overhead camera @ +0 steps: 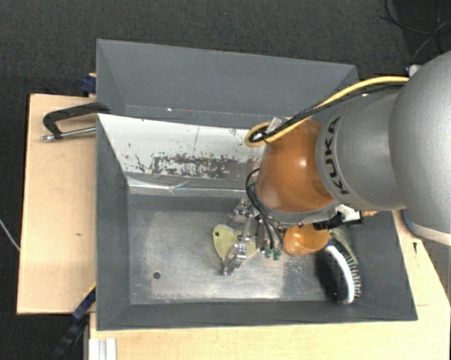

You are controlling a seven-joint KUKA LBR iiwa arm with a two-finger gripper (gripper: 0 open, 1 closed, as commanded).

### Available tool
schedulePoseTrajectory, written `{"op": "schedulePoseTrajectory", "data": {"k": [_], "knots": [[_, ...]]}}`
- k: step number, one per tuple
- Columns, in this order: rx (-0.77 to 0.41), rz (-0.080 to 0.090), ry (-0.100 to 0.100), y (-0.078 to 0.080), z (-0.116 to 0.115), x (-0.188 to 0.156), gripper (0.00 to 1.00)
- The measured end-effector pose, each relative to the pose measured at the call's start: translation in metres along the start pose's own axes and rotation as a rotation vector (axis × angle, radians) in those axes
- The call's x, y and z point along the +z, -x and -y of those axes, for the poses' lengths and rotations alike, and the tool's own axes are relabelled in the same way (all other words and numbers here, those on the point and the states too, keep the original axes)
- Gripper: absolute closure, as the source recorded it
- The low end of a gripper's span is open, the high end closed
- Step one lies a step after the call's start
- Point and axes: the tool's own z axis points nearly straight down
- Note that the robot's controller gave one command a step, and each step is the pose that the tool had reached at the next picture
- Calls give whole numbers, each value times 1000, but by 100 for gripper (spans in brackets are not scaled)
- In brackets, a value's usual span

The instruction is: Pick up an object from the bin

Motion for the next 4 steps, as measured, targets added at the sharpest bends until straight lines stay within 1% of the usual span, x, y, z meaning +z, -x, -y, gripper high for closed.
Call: {"op": "schedulePoseTrajectory", "data": {"k": [1,2,3,4], "knots": [[0,1,0,1,-1,-1,0],[0,4,1,2,-1,-2,100],[1,2,1,4,-2,-11,100],[0,3,1,5,-3,-29,100]]}}
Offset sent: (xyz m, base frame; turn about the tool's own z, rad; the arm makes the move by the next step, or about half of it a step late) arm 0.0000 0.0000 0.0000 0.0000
